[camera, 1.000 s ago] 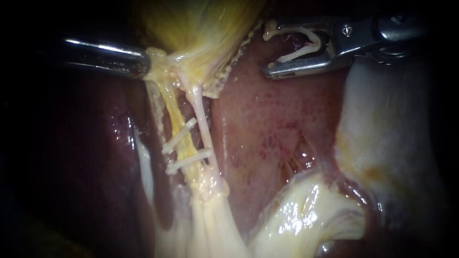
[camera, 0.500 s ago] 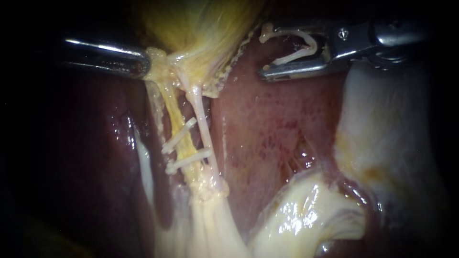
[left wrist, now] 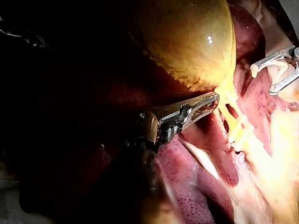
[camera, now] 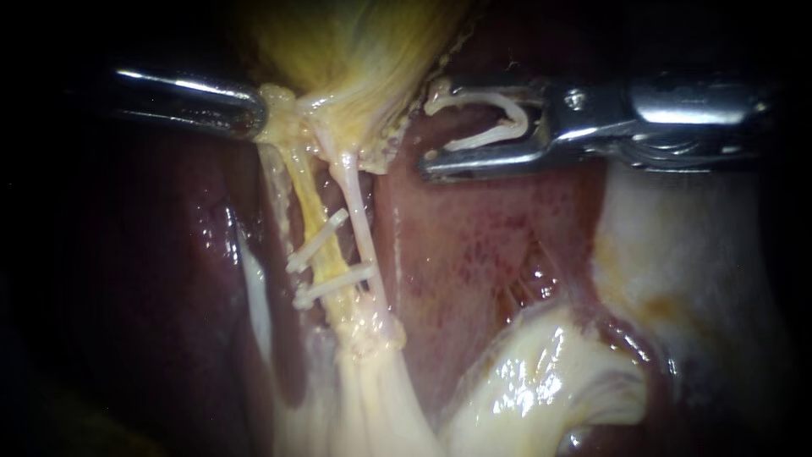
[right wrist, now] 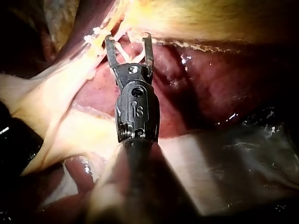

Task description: Clipping third clip left tube

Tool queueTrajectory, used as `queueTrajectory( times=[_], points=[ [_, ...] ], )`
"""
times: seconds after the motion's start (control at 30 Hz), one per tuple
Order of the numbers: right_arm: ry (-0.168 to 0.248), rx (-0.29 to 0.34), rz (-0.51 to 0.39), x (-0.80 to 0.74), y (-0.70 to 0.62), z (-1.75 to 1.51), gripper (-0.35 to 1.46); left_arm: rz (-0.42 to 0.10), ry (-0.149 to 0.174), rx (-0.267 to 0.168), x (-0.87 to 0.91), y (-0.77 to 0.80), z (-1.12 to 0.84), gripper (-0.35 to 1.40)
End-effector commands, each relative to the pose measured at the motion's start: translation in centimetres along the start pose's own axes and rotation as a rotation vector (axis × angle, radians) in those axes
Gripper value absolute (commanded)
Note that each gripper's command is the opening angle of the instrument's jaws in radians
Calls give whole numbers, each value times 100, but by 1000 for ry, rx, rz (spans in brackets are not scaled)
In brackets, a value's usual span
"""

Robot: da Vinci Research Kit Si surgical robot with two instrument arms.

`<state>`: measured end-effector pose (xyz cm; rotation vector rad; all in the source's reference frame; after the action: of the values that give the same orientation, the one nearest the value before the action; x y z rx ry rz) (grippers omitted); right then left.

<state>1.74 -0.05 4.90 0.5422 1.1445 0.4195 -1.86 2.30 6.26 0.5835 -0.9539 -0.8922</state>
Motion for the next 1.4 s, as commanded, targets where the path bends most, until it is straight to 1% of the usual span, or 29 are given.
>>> queueTrajectory(
  times=[0.03, 0.37, 0.57, 0.73, 1.03, 1.3, 1.4],
  points=[
    [-1, 7, 7, -2, -1, 4, 48, 0, 0, -1, 0, -1, 0, -35],
    [-10, 64, 89, -13, -13, 37, 46, 0, -3, -8, 2, -5, 3, -35],
    [-15, 85, 116, -20, -16, 59, 45, 1, -1, -2, 5, -6, 6, -35],
    [-18, 94, 134, -25, -17, 71, 44, 1, 0, 0, 5, -6, 6, -35],
    [-25, 107, 169, -40, -14, 88, 44, 1, 1, 2, 5, -7, 7, -35],
    [-30, 111, 187, -55, -4, 98, 44, 2, 2, 4, 6, -8, 8, -35],
    [-31, 110, 197, -59, -1, 99, 44, 2, 3, 7, 6, -9, 9, -35]
  ],
)
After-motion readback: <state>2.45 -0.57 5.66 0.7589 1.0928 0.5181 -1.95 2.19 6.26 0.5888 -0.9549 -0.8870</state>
